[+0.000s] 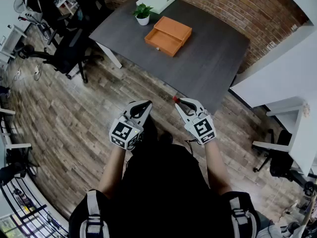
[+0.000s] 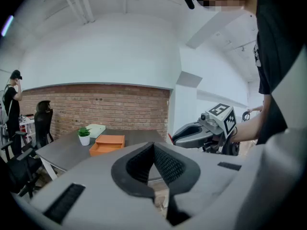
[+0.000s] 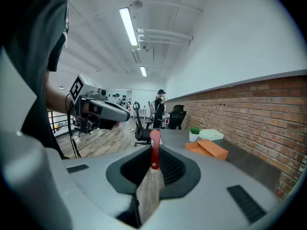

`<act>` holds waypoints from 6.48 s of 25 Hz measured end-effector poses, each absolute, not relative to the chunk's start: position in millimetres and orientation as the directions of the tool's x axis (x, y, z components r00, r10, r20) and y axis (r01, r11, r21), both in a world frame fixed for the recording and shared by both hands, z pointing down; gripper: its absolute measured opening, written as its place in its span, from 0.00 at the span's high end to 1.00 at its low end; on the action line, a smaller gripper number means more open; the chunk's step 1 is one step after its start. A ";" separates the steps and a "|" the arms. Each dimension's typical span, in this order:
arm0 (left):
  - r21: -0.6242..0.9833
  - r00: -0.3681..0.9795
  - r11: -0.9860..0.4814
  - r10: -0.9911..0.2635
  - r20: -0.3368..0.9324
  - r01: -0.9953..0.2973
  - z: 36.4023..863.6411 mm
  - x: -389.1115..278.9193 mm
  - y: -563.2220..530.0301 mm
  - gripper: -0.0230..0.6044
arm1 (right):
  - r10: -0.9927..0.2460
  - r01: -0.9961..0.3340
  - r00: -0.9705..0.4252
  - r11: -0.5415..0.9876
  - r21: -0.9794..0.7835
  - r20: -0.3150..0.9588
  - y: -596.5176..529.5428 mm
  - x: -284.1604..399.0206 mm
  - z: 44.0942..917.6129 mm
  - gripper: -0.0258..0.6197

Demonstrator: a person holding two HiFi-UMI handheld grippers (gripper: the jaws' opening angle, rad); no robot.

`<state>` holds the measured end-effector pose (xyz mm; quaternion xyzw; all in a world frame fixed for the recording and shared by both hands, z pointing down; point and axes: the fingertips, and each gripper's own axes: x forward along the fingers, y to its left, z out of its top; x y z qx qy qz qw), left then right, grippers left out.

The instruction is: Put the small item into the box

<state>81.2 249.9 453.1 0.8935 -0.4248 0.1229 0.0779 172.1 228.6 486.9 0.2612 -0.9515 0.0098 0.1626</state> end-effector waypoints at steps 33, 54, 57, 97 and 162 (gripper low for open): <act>0.041 0.617 -0.638 -0.724 0.309 -0.769 446.9 46.5 223.6 0.93 | -0.437 -0.448 -0.836 0.893 0.046 0.332 194.1 127.0 484.0 0.86; 0.087 0.665 -0.674 -0.687 0.294 -0.734 455.7 -6.4 118.5 0.93 | -0.499 -0.525 -0.783 0.850 0.036 0.372 105.7 81.1 491.1 0.86; 0.093 0.676 -0.683 -0.677 0.290 -0.724 459.4 -12.4 101.3 0.93 | -0.508 -0.537 -0.771 0.843 0.038 0.384 90.6 75.6 495.4 0.86; 0.147 0.713 -0.706 -0.641 0.284 -0.693 482.5 -115.7 -5.6 0.93 | -0.581 -0.621 -0.682 0.781 0.067 0.443 -20.3 3.6 521.5 0.86; 0.294 0.820 -0.791 -0.404 0.406 -0.536 556.1 -85.3 -189.6 0.93 | -0.374 -0.717 -0.382 0.697 -0.015 0.845 -270.6 19.4 755.5 0.86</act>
